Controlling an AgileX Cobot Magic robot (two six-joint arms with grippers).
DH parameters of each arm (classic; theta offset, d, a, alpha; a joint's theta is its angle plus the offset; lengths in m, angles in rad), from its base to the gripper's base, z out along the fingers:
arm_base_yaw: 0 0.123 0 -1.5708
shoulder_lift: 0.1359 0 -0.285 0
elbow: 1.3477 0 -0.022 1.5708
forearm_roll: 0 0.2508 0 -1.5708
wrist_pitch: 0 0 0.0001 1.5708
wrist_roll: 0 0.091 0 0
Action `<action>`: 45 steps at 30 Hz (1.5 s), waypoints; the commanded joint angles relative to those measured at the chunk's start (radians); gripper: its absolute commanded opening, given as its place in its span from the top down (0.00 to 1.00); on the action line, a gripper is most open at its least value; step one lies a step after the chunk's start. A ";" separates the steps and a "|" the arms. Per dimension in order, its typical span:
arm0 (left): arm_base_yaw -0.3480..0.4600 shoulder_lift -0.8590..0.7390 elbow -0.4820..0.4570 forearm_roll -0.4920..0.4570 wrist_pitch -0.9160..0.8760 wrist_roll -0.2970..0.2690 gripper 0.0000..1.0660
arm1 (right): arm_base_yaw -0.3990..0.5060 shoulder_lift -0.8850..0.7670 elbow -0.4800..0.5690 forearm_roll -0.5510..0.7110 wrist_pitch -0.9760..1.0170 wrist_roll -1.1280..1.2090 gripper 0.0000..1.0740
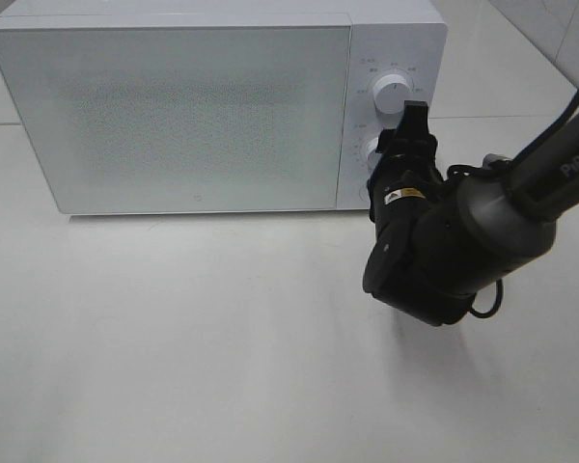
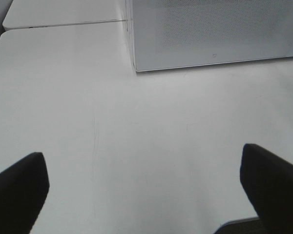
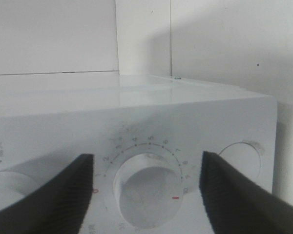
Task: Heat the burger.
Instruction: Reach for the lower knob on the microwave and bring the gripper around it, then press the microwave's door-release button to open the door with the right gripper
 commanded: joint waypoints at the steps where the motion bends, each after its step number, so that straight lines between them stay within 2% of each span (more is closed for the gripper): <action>1: 0.006 -0.016 0.002 -0.006 -0.003 -0.005 0.06 | 0.006 -0.038 0.042 -0.019 -0.003 -0.035 0.28; 2: 0.006 -0.016 0.002 -0.006 -0.003 -0.005 0.06 | 0.007 -0.064 0.074 -0.042 0.022 -0.075 0.25; 4: 0.006 -0.016 0.002 -0.006 -0.003 -0.005 0.06 | 0.008 -0.081 0.087 -0.056 0.043 -0.097 0.25; 8: 0.006 -0.016 0.002 -0.006 -0.003 -0.005 0.06 | 0.008 -0.165 0.165 -0.137 0.162 -0.202 0.31; 15: 0.006 -0.016 0.002 -0.006 -0.003 -0.005 0.06 | 0.006 -0.301 0.251 -0.291 0.321 -0.406 0.32; 19: 0.006 -0.016 0.002 -0.006 -0.003 -0.005 0.06 | 0.006 -0.414 0.269 -0.426 0.559 -0.671 0.32; 20: 0.006 -0.016 0.002 -0.006 -0.003 -0.005 0.06 | 0.006 -0.414 0.269 -0.426 0.559 -0.671 0.32; 21: 0.006 -0.016 0.002 -0.006 -0.003 -0.005 0.06 | 0.006 -0.458 0.268 -0.464 0.667 -0.778 0.32; 23: 0.006 -0.016 0.002 -0.006 -0.003 -0.005 0.06 | 0.006 -0.479 0.268 -0.475 0.720 -0.828 0.32; 25: 0.006 -0.016 0.002 -0.006 -0.003 -0.005 0.06 | 0.006 -0.553 0.264 -0.484 0.901 -1.006 0.32; 26: 0.006 -0.016 0.002 -0.006 -0.003 -0.005 0.06 | 0.006 -0.553 0.264 -0.484 0.901 -1.006 0.32; 28: 0.006 -0.016 0.002 -0.006 -0.003 -0.005 0.06 | 0.006 -0.572 0.258 -0.484 0.957 -1.051 0.32; 30: 0.006 -0.016 0.002 -0.006 -0.003 -0.005 0.06 | 0.005 -0.617 0.224 -0.518 1.151 -1.164 0.32; 31: 0.006 -0.016 0.002 -0.006 -0.003 -0.005 0.06 | 0.005 -0.617 0.224 -0.518 1.151 -1.164 0.32; 33: 0.006 -0.016 0.002 -0.006 -0.003 -0.005 0.06 | 0.005 -0.646 0.143 -0.640 1.402 -1.202 0.32; 34: 0.006 -0.016 0.002 -0.006 -0.003 -0.005 0.06 | 0.005 -0.646 0.143 -0.640 1.402 -1.202 0.32; 36: 0.006 -0.016 0.002 -0.006 -0.003 -0.005 0.06 | 0.005 -0.656 0.072 -0.748 1.580 -1.192 0.32; 37: 0.006 -0.016 0.002 -0.006 -0.003 -0.005 0.06 | 0.005 -0.656 0.072 -0.748 1.580 -1.192 0.32; 39: 0.006 -0.016 0.002 -0.006 -0.003 -0.005 0.06 | 0.005 -0.665 0.002 -0.832 1.739 -1.167 0.32; 42: 0.006 -0.016 0.002 -0.006 -0.003 -0.005 0.06 | 0.005 -0.672 -0.015 -0.850 1.772 -1.165 0.32; 44: 0.006 -0.016 0.002 -0.006 -0.003 -0.005 0.06 | 0.005 -0.707 -0.082 -0.919 1.884 -1.136 0.32; 45: 0.006 -0.016 0.002 -0.006 -0.003 -0.005 0.06 | 0.005 -0.707 -0.082 -0.919 1.884 -1.136 0.32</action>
